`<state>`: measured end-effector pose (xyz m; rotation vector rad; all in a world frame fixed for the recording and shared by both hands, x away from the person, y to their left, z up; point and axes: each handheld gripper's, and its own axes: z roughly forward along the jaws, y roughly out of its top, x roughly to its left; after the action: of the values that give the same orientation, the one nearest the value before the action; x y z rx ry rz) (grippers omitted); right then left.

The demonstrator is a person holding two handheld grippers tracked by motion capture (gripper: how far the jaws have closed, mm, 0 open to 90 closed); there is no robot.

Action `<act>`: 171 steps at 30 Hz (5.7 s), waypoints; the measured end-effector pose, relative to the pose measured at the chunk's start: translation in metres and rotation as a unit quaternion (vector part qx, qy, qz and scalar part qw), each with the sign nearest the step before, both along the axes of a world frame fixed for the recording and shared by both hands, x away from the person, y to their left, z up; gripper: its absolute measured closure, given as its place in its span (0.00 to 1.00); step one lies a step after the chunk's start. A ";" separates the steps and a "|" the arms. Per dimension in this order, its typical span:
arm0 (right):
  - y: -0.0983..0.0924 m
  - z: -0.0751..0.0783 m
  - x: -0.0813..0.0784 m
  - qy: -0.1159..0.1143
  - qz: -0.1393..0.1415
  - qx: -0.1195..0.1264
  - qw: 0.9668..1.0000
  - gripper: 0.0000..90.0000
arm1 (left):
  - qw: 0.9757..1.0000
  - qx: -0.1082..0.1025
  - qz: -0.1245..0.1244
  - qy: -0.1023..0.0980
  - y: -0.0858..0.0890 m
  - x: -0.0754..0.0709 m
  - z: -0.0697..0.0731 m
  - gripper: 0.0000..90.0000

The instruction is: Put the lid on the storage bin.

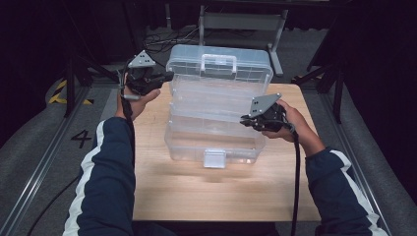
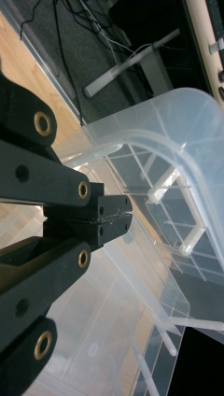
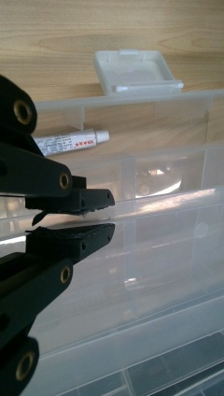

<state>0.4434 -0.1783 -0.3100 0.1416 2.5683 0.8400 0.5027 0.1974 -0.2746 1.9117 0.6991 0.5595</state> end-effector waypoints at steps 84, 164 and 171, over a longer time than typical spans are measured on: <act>-0.069 -0.010 -0.038 -0.010 -0.077 0.103 0.992 0.84 | 0.999 -0.015 -0.032 0.010 0.015 -0.038 -0.032 1.00; -0.094 -0.075 -0.031 0.055 -0.173 0.109 0.977 0.55 | 0.990 0.104 -0.079 0.050 0.015 -0.097 -0.094 1.00; -0.094 -0.076 -0.031 0.055 -0.173 0.109 0.977 0.55 | 0.990 0.104 -0.079 0.055 0.015 -0.099 -0.099 1.00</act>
<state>0.4124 -0.2723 -0.3857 0.6980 2.4390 0.9939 0.4035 0.2128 -0.3735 2.1845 0.5703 0.4433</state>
